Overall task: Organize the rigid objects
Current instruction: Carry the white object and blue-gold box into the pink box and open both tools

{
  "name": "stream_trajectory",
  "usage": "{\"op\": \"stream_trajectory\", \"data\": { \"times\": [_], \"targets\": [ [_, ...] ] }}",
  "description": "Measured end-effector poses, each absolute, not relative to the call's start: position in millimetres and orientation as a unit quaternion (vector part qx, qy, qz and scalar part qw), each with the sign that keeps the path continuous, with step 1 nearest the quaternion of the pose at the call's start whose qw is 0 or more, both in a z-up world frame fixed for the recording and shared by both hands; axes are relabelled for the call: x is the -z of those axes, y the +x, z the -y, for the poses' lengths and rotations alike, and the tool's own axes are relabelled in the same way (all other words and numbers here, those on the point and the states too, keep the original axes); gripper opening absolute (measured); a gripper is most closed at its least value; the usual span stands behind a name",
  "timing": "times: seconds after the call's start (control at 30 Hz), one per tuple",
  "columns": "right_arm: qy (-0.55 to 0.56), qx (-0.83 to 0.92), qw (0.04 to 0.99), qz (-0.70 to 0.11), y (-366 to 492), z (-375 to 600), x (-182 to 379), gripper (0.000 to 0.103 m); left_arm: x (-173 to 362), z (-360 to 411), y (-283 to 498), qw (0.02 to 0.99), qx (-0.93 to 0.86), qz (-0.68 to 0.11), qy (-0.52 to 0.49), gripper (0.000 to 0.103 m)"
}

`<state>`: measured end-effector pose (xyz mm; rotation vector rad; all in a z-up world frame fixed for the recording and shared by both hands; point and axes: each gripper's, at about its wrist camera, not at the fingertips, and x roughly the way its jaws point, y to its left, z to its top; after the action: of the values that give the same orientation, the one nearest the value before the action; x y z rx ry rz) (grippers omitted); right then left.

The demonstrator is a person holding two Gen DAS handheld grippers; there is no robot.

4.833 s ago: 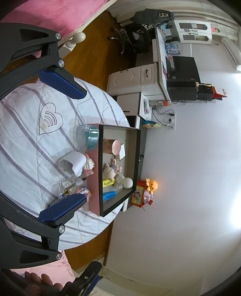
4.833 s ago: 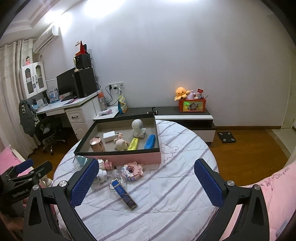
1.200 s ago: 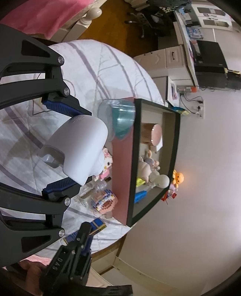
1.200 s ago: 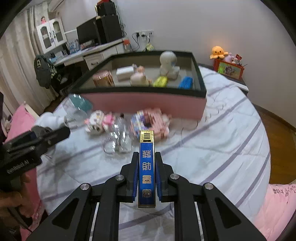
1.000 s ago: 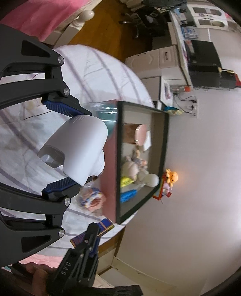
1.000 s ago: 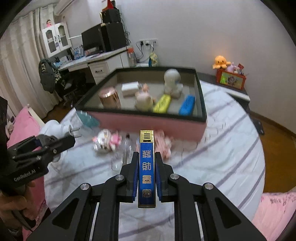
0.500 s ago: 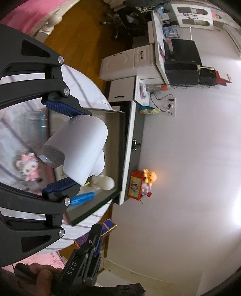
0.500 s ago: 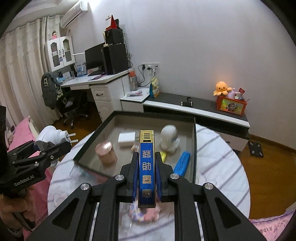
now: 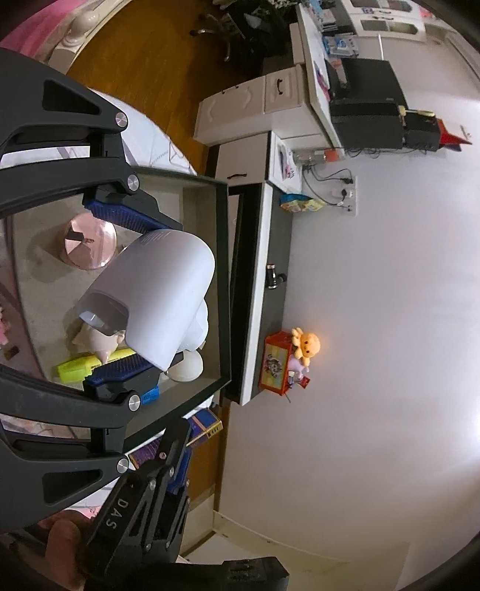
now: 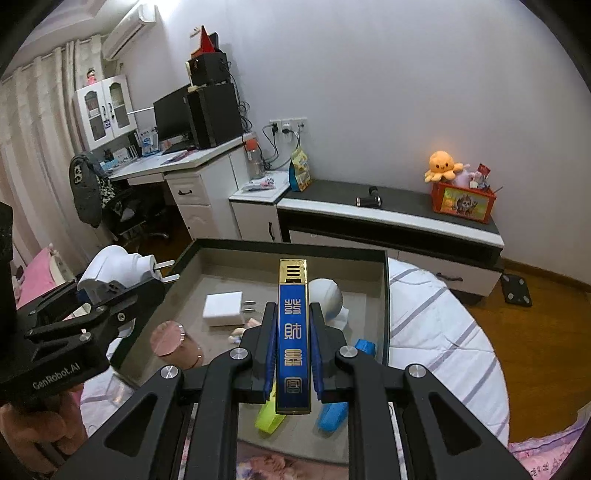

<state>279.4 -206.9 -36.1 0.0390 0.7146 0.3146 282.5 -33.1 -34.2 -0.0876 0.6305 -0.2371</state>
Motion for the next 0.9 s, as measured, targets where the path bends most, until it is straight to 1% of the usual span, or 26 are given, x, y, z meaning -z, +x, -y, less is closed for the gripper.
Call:
{"op": "stream_trajectory", "data": {
  "times": [0.4, 0.43, 0.47, 0.53, 0.63, 0.67, 0.7, 0.73, 0.77, 0.8, 0.87, 0.9],
  "targets": [
    [0.026, -0.149, 0.915, -0.374, 305, 210, 58, 0.016, 59, 43, 316, 0.933, 0.109, -0.342, -0.034, 0.062],
    [0.027, -0.149, 0.915, -0.375, 307, 210, 59, 0.016, 61, 43, 317, 0.932, 0.107, -0.344, -0.033, 0.066],
    [0.028, -0.147, 0.914, -0.377, 308, 210, 61, 0.016, 62, 43, 317, 0.932, 0.105, -0.347, -0.033, 0.076],
    [0.028, -0.146, 0.913, -0.379, 309, 210, 63, 0.016, 61, 41, 315, 0.934, 0.099, -0.341, -0.034, 0.089],
    [0.030, -0.142, 0.913, -0.381, 308, 212, 65, 0.019, 58, 36, 308, 0.939, 0.091, -0.331, -0.035, 0.095],
    [0.033, -0.140, 0.914, -0.380, 307, 212, 65, 0.025, 57, 35, 306, 0.939, 0.088, -0.329, -0.036, 0.098],
    [0.035, -0.138, 0.914, -0.379, 305, 213, 64, 0.043, 55, 32, 303, 0.940, 0.085, -0.327, -0.037, 0.098],
    [0.036, -0.138, 0.915, -0.377, 304, 213, 64, 0.056, 54, 30, 301, 0.941, 0.082, -0.325, -0.038, 0.100],
    [0.037, -0.137, 0.917, -0.374, 301, 213, 63, 0.081, 52, 28, 298, 0.943, 0.079, -0.322, -0.039, 0.102],
    [0.039, -0.134, 0.919, -0.369, 298, 213, 61, 0.087, 50, 24, 294, 0.944, 0.078, -0.319, -0.042, 0.103],
    [0.039, -0.129, 0.920, -0.368, 292, 213, 59, 0.088, 46, 19, 285, 0.945, 0.076, -0.314, -0.048, 0.103],
    [0.039, -0.124, 0.920, -0.369, 291, 213, 58, 0.090, 44, 17, 281, 0.946, 0.074, -0.312, -0.050, 0.103]
  ]
}}
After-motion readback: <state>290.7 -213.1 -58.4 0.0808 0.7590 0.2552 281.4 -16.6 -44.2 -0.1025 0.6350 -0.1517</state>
